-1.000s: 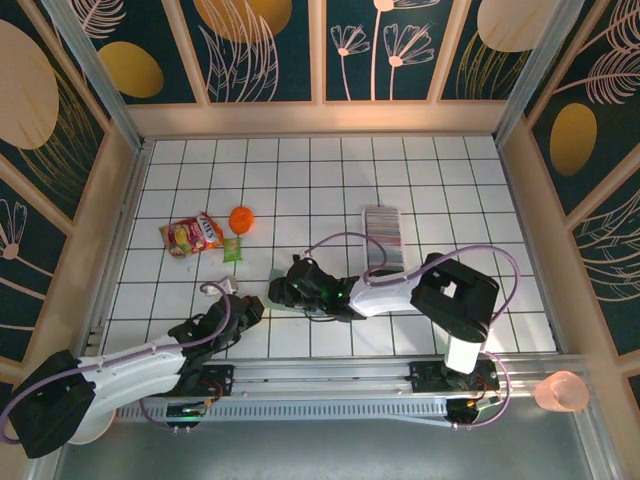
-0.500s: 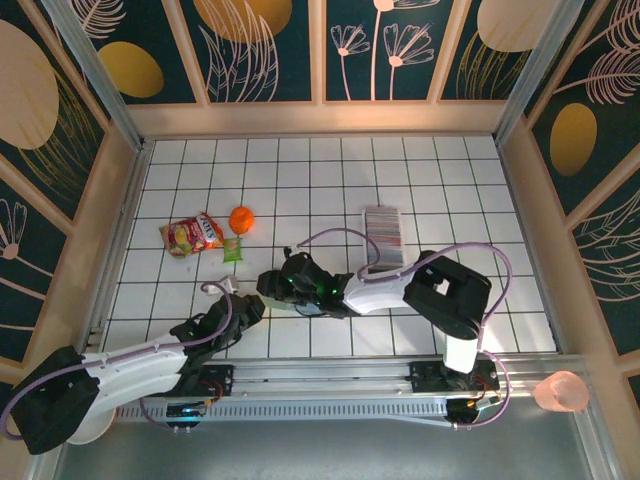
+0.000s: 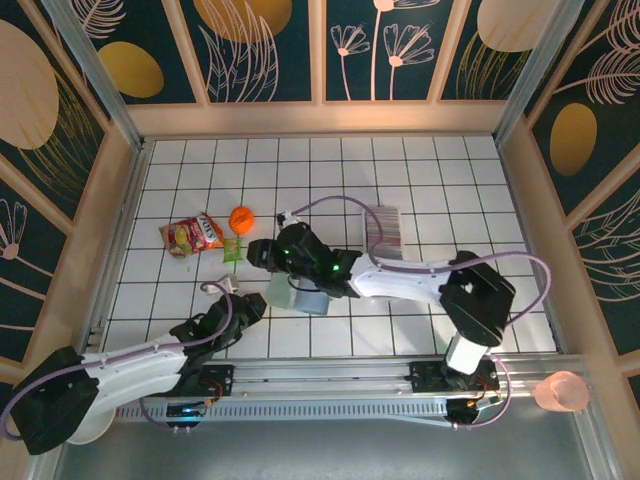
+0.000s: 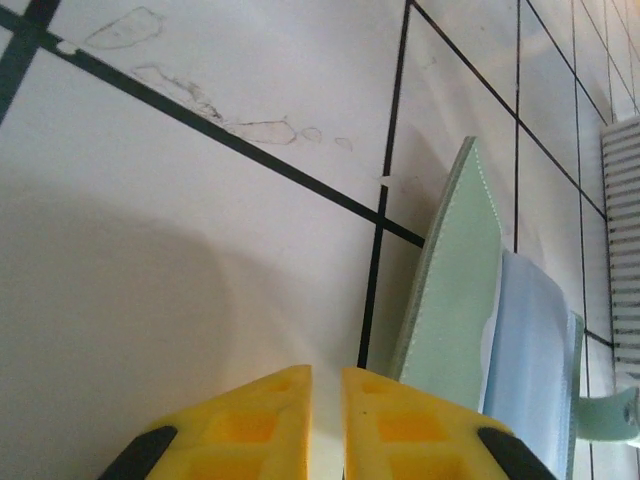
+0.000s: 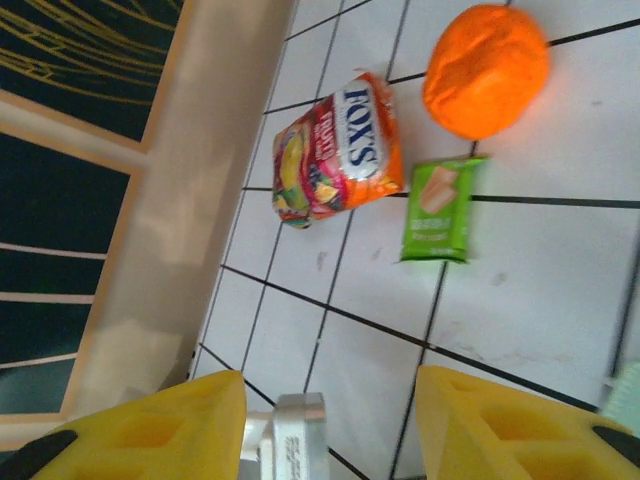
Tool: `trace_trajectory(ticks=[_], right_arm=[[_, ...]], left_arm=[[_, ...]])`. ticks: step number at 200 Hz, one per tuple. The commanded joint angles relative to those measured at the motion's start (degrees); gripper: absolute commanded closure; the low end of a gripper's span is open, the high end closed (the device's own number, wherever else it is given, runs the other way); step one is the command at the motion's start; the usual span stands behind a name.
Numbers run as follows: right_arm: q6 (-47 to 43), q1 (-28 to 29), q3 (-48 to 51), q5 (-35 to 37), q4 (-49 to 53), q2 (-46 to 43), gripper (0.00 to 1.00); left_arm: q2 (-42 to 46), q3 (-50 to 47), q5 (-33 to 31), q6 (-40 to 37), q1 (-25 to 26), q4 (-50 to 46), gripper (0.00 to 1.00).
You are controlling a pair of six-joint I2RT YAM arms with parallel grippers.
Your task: Put the credit cards into the card holder
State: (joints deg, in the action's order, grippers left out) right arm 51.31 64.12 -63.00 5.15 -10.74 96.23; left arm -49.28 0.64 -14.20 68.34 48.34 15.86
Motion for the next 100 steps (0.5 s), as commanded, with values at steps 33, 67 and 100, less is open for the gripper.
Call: trace_trajectory(ticks=[33, 67, 100], right_arm=[[7.8, 4.3, 10.6, 8.8, 18.8, -7.4, 0.52], [12.6, 5.6, 15.0, 8.1, 19.4, -7.5, 0.52], [13.9, 6.0, 15.2, 8.8, 21.1, -6.1, 0.51]], left_arm=[[8.0, 3.4, -2.3, -8.6, -0.1, -13.3, 0.55], [2.3, 8.3, -2.0, -13.4, -1.4, -12.0, 0.54], [-9.2, 10.7, 6.6, -16.6, -6.0, -5.9, 0.66]])
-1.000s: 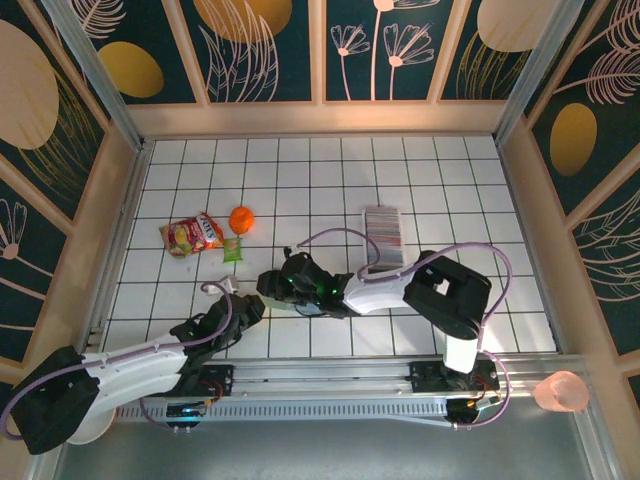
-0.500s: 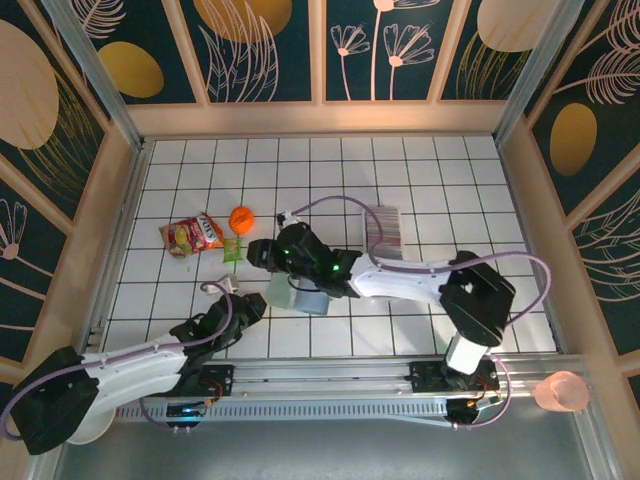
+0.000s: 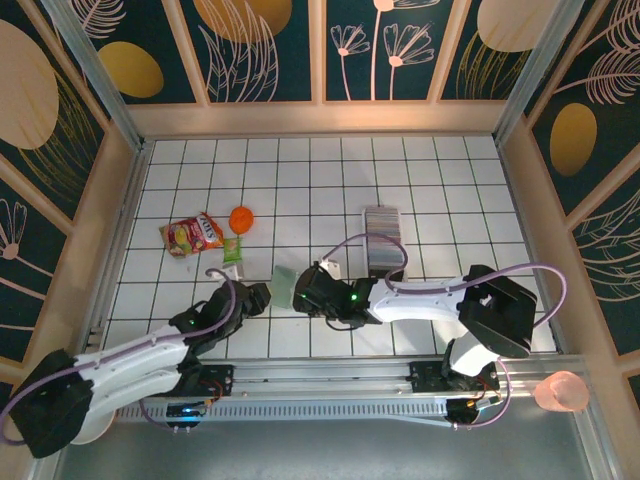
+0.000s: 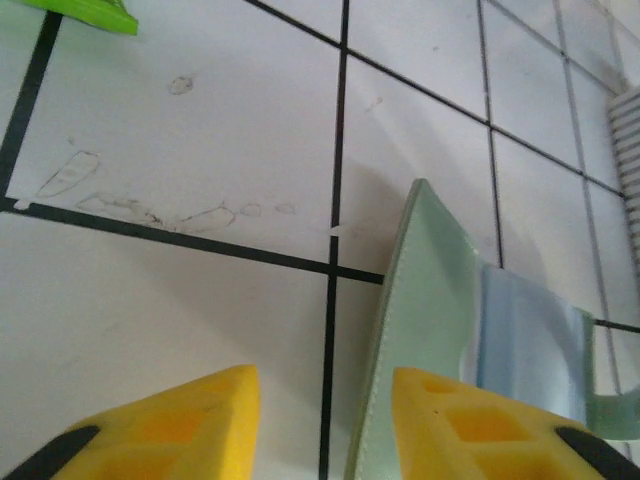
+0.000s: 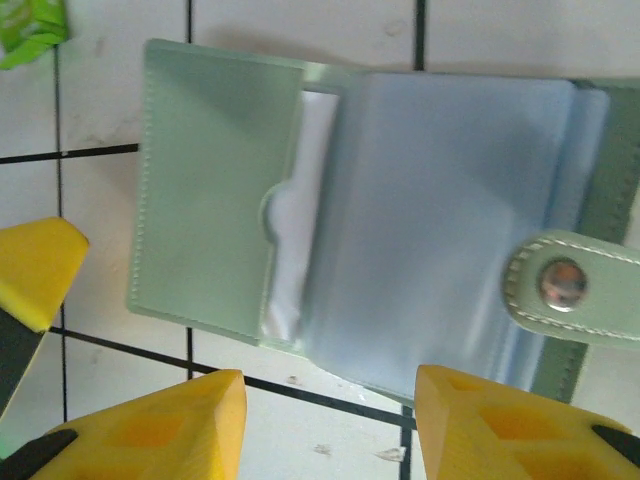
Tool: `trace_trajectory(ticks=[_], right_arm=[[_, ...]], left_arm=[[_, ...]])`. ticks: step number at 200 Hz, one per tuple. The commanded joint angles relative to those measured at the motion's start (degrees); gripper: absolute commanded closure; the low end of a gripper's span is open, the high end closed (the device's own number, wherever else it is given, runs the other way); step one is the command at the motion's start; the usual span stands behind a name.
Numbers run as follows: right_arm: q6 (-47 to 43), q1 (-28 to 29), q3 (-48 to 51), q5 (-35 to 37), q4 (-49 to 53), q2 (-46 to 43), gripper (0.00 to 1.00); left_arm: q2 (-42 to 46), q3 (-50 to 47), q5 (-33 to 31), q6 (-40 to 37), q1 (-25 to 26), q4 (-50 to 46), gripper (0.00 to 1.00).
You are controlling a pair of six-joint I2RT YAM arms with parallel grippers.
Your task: Put the credit cards into the card holder
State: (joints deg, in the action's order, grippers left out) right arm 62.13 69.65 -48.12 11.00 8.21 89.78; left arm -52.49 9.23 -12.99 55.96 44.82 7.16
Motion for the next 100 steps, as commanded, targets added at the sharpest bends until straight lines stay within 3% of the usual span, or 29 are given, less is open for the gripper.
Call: trace_trajectory(ticks=[1, 49, 100], right_arm=[[3.1, 0.5, 0.3, 3.0, 2.3, 0.4, 0.51], [3.8, -0.2, 0.4, 3.4, 2.2, 2.1, 0.51], [4.6, -0.5, 0.0, 5.2, 5.2, 3.3, 0.48]], left_arm=[[-6.3, 2.2, 5.5, -4.3, -2.5, 2.8, 0.66], [-11.0, 1.5, 10.0, -4.4, -2.6, 7.3, 0.77], [-11.2, 0.0, 12.8, -3.5, -2.6, 9.3, 0.78]])
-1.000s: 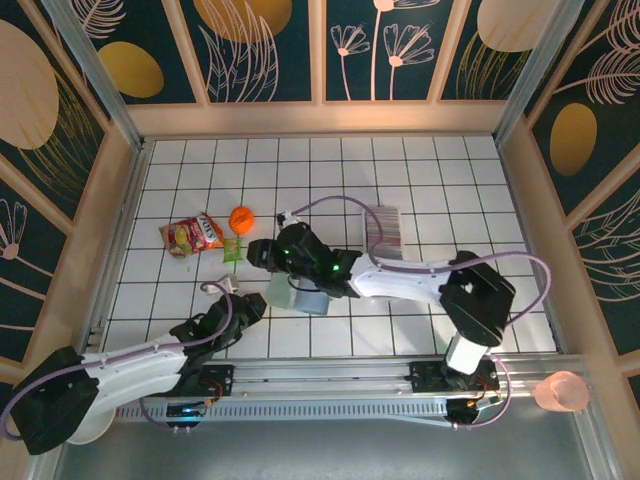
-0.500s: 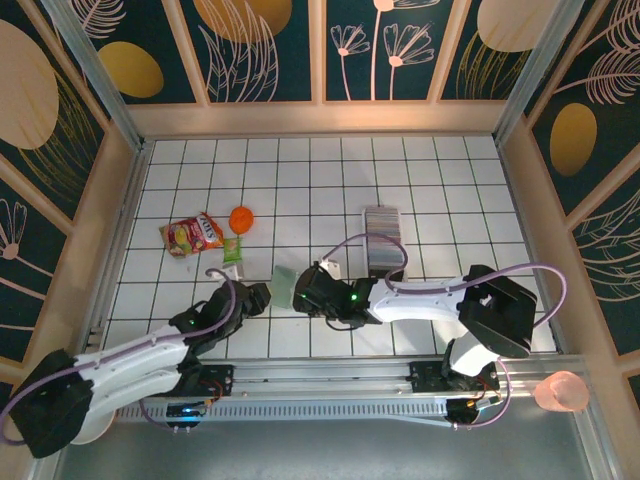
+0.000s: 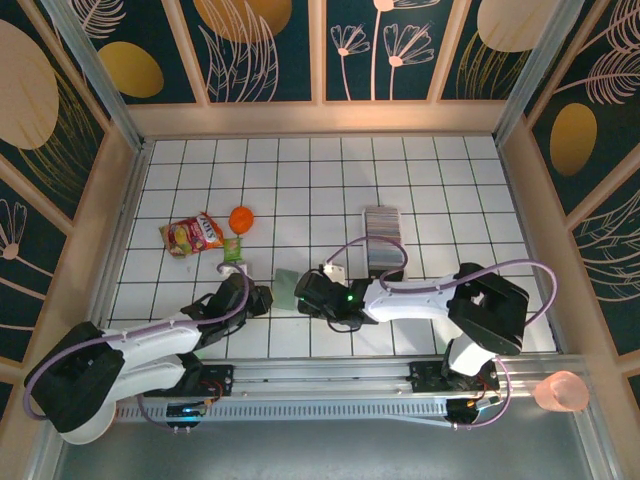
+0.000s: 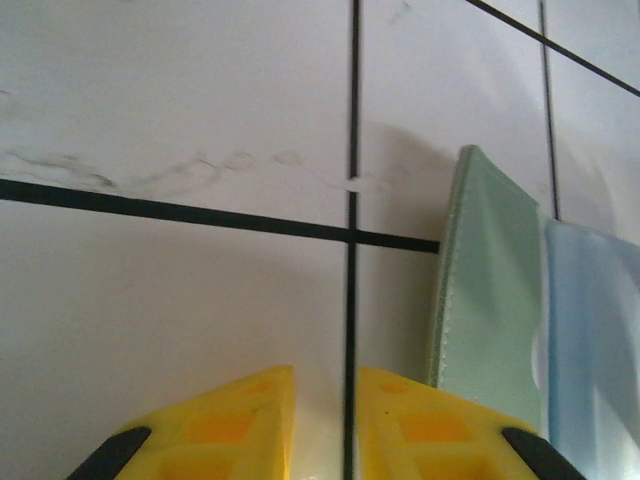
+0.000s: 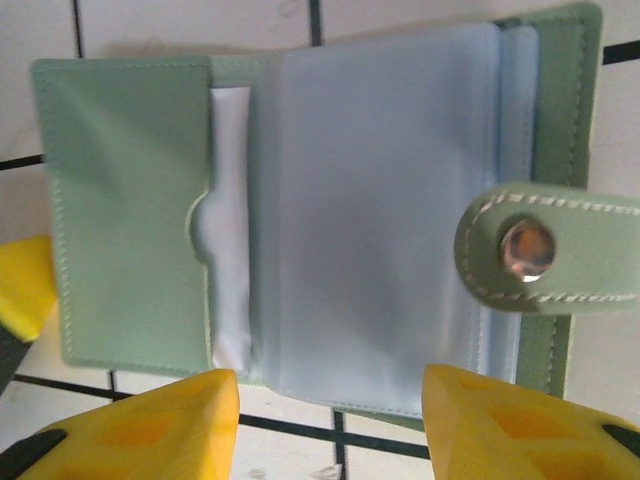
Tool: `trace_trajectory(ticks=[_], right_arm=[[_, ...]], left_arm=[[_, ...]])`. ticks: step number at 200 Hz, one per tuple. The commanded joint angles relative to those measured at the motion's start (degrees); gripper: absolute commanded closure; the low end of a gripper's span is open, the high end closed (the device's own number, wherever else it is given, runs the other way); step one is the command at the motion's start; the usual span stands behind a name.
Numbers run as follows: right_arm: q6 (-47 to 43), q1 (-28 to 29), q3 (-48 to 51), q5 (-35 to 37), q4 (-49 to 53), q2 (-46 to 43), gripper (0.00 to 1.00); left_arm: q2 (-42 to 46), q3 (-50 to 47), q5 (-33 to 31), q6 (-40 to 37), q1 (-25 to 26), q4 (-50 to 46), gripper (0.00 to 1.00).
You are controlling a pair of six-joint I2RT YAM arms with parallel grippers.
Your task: Put the credit cards into the card holder
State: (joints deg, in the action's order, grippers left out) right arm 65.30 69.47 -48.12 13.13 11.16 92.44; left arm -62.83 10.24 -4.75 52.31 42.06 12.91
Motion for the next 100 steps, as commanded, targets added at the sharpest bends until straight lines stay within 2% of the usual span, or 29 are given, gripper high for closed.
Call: trace_trajectory(ticks=[1, 52, 100], right_arm=[[1.4, -0.3, 0.0, 3.1, 2.2, 0.6, 0.48], [1.8, -0.4, -0.9, 4.7, 4.8, 1.9, 0.48], [0.2, 0.4, -1.2, 5.3, 3.4, -0.8, 0.47]], left_arm=[[-0.9, -1.0, 4.6, 0.1, 0.1, 3.6, 0.78], [-2.7, -0.8, 7.2, 0.1, 0.1, 5.5, 0.79], [-0.8, -1.0, 7.6, 0.3, 0.1, 4.7, 0.75]])
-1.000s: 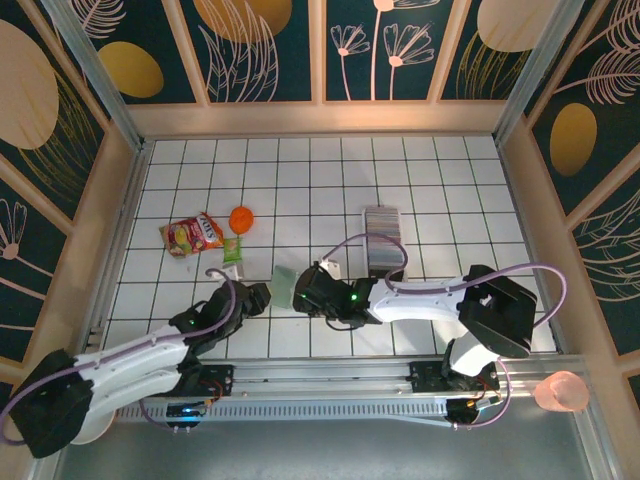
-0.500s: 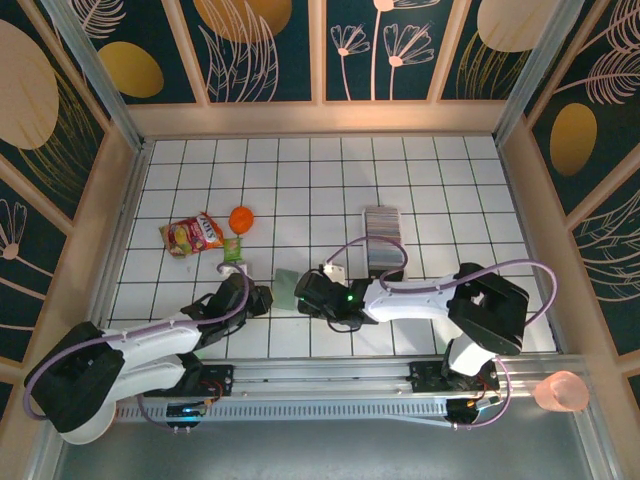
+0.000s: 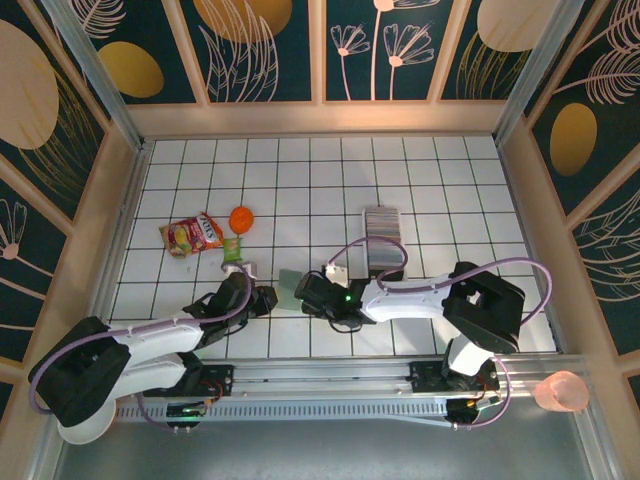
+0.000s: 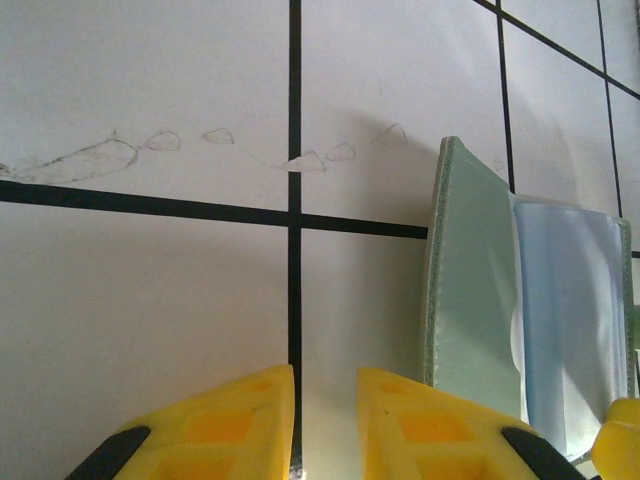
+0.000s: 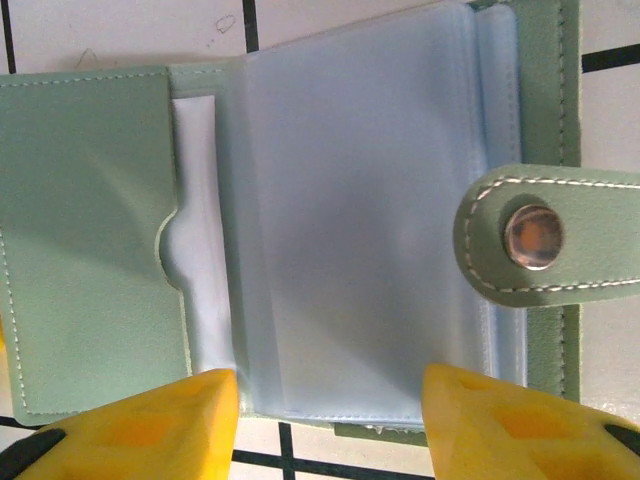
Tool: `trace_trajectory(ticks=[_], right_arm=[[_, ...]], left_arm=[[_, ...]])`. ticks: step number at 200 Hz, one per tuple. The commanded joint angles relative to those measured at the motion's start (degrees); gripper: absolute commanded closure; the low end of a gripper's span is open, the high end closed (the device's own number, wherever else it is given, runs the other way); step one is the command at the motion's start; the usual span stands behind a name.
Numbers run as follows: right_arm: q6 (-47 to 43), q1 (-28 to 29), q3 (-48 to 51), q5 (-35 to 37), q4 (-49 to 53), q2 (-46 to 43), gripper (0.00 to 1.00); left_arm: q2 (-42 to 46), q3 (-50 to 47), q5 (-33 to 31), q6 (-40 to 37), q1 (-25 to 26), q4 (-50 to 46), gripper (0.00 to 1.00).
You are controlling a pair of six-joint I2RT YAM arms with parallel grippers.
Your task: Put the credit cards into the card holder
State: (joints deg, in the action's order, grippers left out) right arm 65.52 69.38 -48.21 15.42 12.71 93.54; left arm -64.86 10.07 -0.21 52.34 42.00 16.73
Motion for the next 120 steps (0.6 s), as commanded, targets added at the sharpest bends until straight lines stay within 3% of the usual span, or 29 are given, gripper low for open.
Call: trace_trajectory(ticks=[1, 60, 120], right_arm=[[0.0, 0.5, -1.1, 3.0, 1.9, -2.0, 0.47], [1.0, 0.4, -3.0, 7.2, 7.6, -1.2, 0.47], [0.0, -0.7, -1.0, 5.0, 4.5, 0.6, 0.46]], left_arm=[[1.3, -0.8, 3.0, 0.3, 0.2, 0.9, 0.75], [3.1, -0.2, 3.6, 0.5, 0.2, 0.1, 0.73], [5.8, 0.9, 0.5, 1.3, 0.2, -2.8, 0.69]])
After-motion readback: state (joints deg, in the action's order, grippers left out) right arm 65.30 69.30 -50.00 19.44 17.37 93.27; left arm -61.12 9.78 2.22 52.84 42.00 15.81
